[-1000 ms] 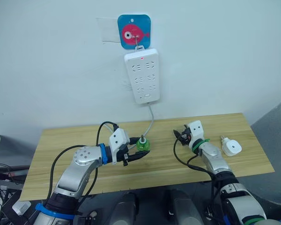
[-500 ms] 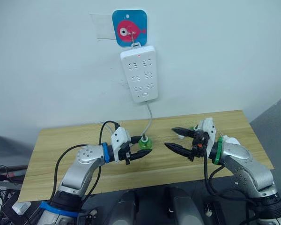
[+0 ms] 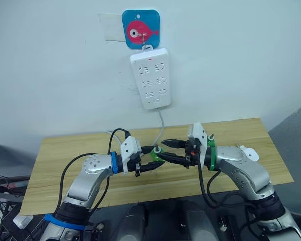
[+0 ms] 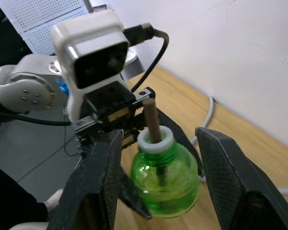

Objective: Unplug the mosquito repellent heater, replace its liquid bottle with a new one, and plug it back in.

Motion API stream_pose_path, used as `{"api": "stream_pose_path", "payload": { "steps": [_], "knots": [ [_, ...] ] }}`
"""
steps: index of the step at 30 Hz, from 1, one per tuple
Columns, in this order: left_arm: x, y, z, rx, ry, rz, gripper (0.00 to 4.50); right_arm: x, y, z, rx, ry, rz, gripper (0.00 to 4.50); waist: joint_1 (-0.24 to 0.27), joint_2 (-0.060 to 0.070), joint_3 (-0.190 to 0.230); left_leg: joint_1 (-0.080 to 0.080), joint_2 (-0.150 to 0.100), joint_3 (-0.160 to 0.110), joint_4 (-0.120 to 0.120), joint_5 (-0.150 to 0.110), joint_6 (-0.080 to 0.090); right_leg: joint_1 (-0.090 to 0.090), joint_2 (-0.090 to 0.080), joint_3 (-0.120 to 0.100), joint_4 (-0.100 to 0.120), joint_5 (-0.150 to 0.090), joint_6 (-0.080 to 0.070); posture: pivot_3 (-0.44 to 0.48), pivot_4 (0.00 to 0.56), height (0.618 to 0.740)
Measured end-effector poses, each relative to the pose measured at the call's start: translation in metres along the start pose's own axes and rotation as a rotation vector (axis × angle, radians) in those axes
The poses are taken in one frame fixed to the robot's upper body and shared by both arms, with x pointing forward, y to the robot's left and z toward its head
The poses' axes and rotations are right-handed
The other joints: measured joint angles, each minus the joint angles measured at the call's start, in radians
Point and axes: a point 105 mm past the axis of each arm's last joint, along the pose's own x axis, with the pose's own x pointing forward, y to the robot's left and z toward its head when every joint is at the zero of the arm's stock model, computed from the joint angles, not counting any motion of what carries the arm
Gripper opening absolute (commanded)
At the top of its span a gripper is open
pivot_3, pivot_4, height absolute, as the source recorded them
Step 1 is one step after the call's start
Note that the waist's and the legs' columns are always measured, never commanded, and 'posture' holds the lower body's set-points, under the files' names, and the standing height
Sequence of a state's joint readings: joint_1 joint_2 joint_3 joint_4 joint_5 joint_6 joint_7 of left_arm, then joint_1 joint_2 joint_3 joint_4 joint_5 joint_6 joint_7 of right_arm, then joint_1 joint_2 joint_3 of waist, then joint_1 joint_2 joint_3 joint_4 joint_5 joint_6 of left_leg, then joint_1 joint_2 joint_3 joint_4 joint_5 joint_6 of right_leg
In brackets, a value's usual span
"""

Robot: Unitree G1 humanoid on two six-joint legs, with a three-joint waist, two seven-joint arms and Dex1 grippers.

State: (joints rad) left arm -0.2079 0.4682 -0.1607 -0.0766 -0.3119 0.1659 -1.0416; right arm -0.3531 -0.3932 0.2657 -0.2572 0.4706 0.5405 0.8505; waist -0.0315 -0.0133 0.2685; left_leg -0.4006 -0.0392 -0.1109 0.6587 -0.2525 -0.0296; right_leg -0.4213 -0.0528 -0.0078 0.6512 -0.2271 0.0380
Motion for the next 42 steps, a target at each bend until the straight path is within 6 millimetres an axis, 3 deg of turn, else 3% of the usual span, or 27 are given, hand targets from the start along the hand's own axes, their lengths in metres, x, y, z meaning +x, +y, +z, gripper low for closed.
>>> {"api": "stream_pose_path", "payload": {
  "steps": [4,11,17,24,25,30,34,42],
  "knots": [
    [0.001,-0.002,0.002,0.008,-0.004,-0.007,2.24,0.008,0.001,-0.006,-0.005,0.010,0.029,2.51,0.001,0.000,0.000,0.000,0.000,0.000,-0.001,0.000,0.000,0.000,0.000,0.000,-0.001,0.000,0.000,0.016,0.272,0.740],
    [-0.001,0.000,-0.001,-0.003,0.012,0.005,2.24,0.009,-0.002,-0.007,-0.048,0.008,0.043,0.88,0.002,0.000,0.000,0.000,0.000,-0.001,-0.002,0.000,0.000,0.000,0.000,0.000,-0.002,0.000,0.000,0.030,0.262,0.740],
    [0.000,-0.001,-0.001,-0.024,0.018,0.010,2.24,0.008,-0.002,-0.008,-0.046,-0.005,0.035,0.87,0.002,0.000,0.000,0.000,0.000,-0.001,-0.002,0.000,0.000,0.000,0.000,0.000,-0.002,0.000,0.000,0.033,0.252,0.740],
    [-0.008,0.001,0.021,-0.026,-0.076,0.078,4.40,0.007,-0.016,0.013,0.264,-0.182,-0.096,0.87,0.003,0.000,0.000,0.000,0.000,-0.001,-0.004,0.000,-0.001,0.000,-0.001,0.000,-0.003,0.003,-0.004,0.020,0.243,0.740],
    [-0.009,0.001,0.024,-0.027,-0.091,0.089,4.50,0.004,-0.019,0.015,0.305,-0.198,-0.124,0.87,0.004,0.000,0.000,0.000,0.000,-0.001,-0.004,0.000,-0.001,0.000,-0.001,0.000,-0.003,0.003,-0.004,0.015,0.240,0.740],
    [-0.002,-0.008,0.041,-0.005,-0.229,0.200,4.50,-0.038,-0.051,0.013,0.666,-0.388,-0.404,0.87,0.022,-0.001,0.000,-0.001,-0.001,0.000,-0.008,0.000,-0.001,-0.001,-0.002,0.001,-0.006,0.004,-0.004,0.007,0.237,0.740],
    [0.006,-0.012,0.056,0.106,-0.288,0.242,4.50,-0.041,-0.050,0.017,0.913,-0.500,-0.417,0.87,0.021,0.000,-0.001,0.001,0.000,0.002,-0.012,0.001,-0.002,-0.002,-0.001,0.002,-0.005,0.004,-0.005,0.004,0.235,0.740],
    [0.012,0.000,0.058,0.261,-0.295,0.324,4.50,-0.041,-0.047,0.030,1.017,-0.504,-0.385,0.87,0.006,0.001,-0.001,0.001,-0.002,0.005,-0.012,0.002,0.000,-0.001,0.000,0.001,-0.005,0.004,-0.004,0.004,0.232,0.740]
  ]
}}
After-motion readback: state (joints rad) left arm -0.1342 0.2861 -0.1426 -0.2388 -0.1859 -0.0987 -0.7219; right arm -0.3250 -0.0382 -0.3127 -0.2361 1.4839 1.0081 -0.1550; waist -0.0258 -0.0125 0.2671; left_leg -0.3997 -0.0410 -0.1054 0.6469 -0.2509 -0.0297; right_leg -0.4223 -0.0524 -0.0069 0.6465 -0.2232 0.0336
